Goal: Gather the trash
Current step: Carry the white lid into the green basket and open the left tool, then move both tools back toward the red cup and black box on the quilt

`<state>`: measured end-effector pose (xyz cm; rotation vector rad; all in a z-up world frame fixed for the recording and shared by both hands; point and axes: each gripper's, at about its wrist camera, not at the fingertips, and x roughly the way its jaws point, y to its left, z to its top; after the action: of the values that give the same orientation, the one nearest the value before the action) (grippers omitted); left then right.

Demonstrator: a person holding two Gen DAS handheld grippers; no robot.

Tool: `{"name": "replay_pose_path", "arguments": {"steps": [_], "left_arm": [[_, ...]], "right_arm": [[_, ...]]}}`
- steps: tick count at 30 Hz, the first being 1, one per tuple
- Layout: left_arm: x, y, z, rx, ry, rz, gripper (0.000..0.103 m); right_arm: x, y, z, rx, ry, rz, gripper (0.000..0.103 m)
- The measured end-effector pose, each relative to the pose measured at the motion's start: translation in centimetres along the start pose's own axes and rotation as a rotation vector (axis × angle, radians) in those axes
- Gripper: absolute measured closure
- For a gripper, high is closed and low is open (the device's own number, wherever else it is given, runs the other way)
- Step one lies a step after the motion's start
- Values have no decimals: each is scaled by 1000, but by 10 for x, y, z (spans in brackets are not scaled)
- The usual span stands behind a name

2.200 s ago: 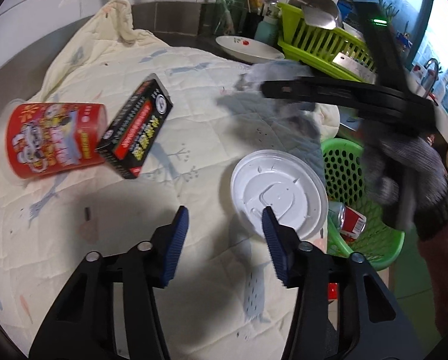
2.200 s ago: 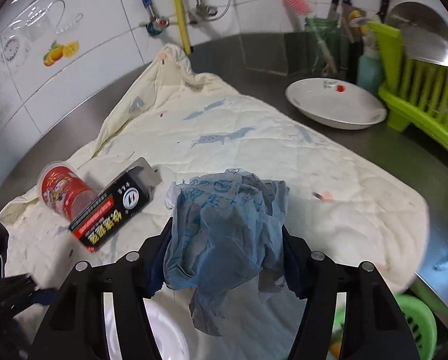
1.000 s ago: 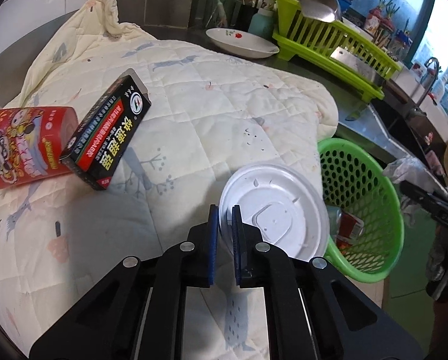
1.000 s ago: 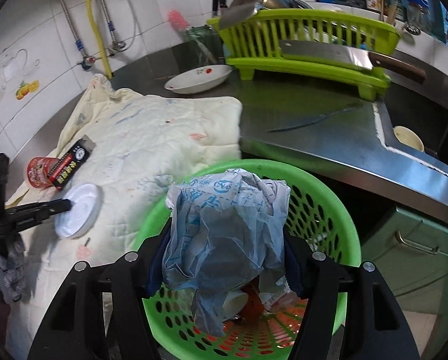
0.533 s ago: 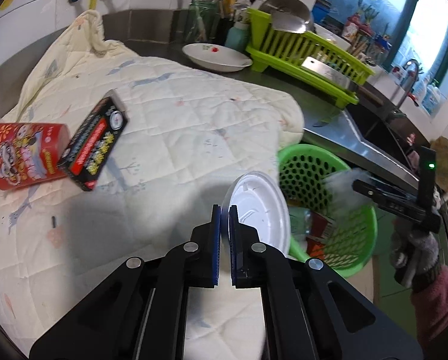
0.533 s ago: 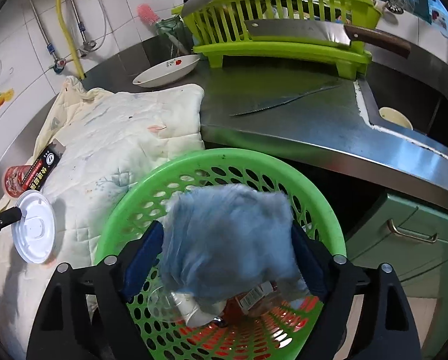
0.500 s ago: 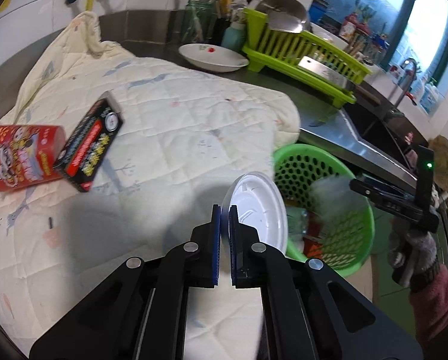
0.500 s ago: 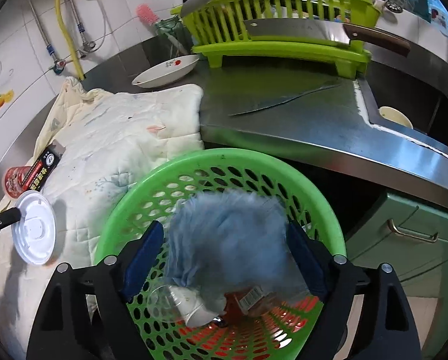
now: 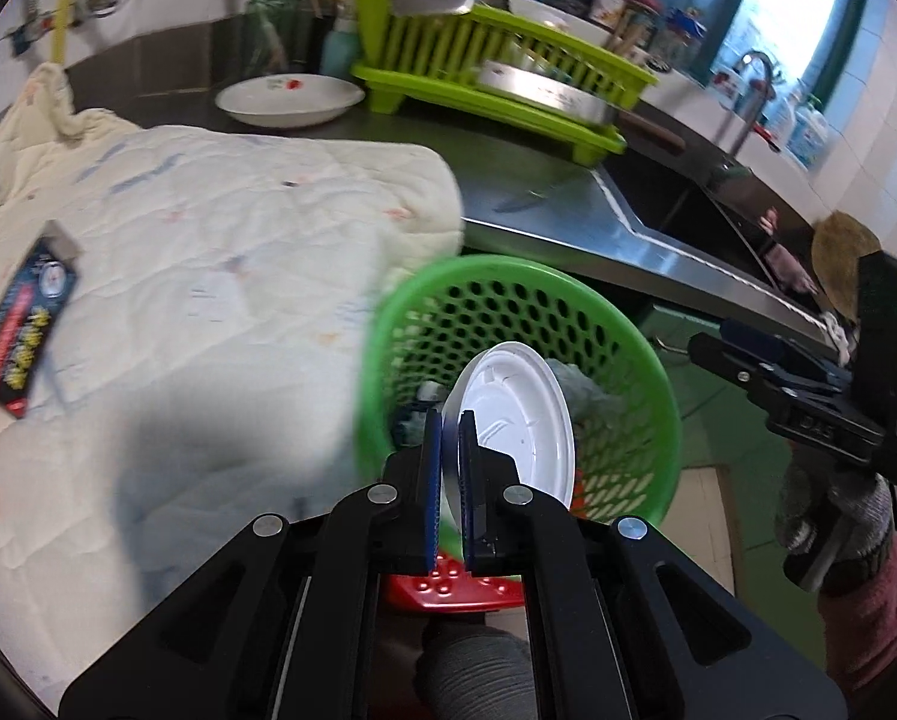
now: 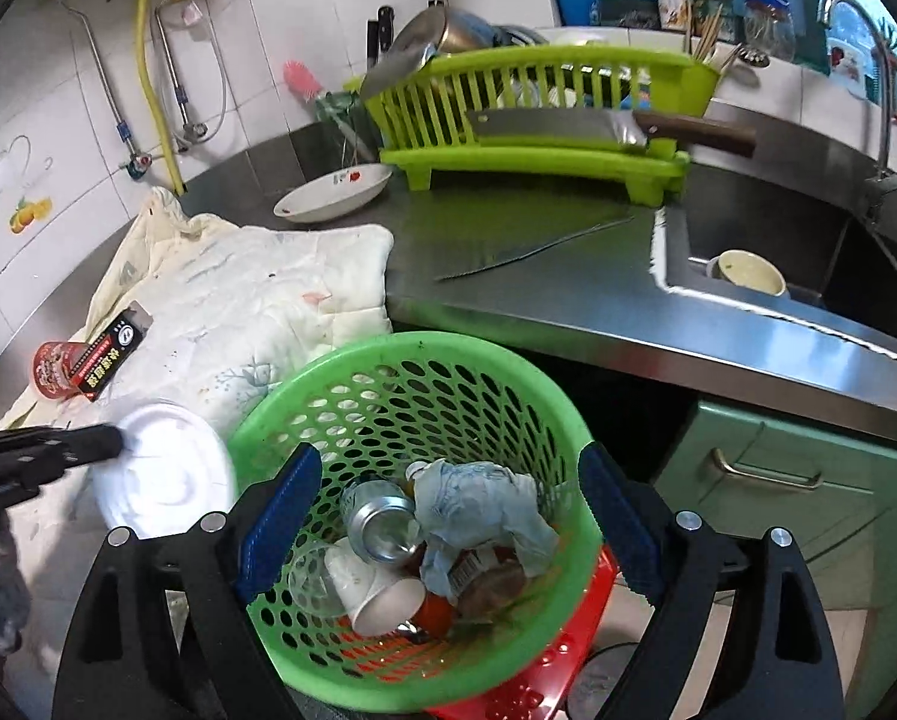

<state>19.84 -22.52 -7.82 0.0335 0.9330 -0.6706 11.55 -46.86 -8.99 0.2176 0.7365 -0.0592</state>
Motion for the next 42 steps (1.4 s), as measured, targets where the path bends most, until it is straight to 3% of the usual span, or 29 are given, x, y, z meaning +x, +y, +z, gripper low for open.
{"name": "replay_pose_path", "arguments": {"steps": [8, 15, 18, 19, 21, 29, 36, 39, 42], "left_arm": [[40, -43, -3, 85, 41, 29, 99], [61, -58, -10, 101, 91, 17, 97], [62, -60, -12, 108, 90, 14, 93], [62, -60, -12, 105, 92, 12, 86], [59, -59, -12, 96, 82, -3, 79], [39, -49, -17, 76, 61, -4, 79], [1, -17, -21, 25, 16, 49, 79], [-18, 4, -25, -13, -11, 98, 63], [-36, 26, -29, -52, -36, 131, 61]], "right_arm": [[-28, -12, -11, 4, -30, 10, 19], [-34, -18, -22, 20, -21, 25, 18], [-34, -18, -24, 21, -19, 32, 18], [-34, -17, -25, 22, -21, 34, 18], [-34, -15, -25, 23, -21, 38, 18], [-36, 3, -26, 10, -23, 59, 18], [-38, 26, -23, -12, -30, 90, 18], [-37, 40, -22, -27, -29, 111, 18], [-33, 57, -21, -42, -19, 138, 18]]}}
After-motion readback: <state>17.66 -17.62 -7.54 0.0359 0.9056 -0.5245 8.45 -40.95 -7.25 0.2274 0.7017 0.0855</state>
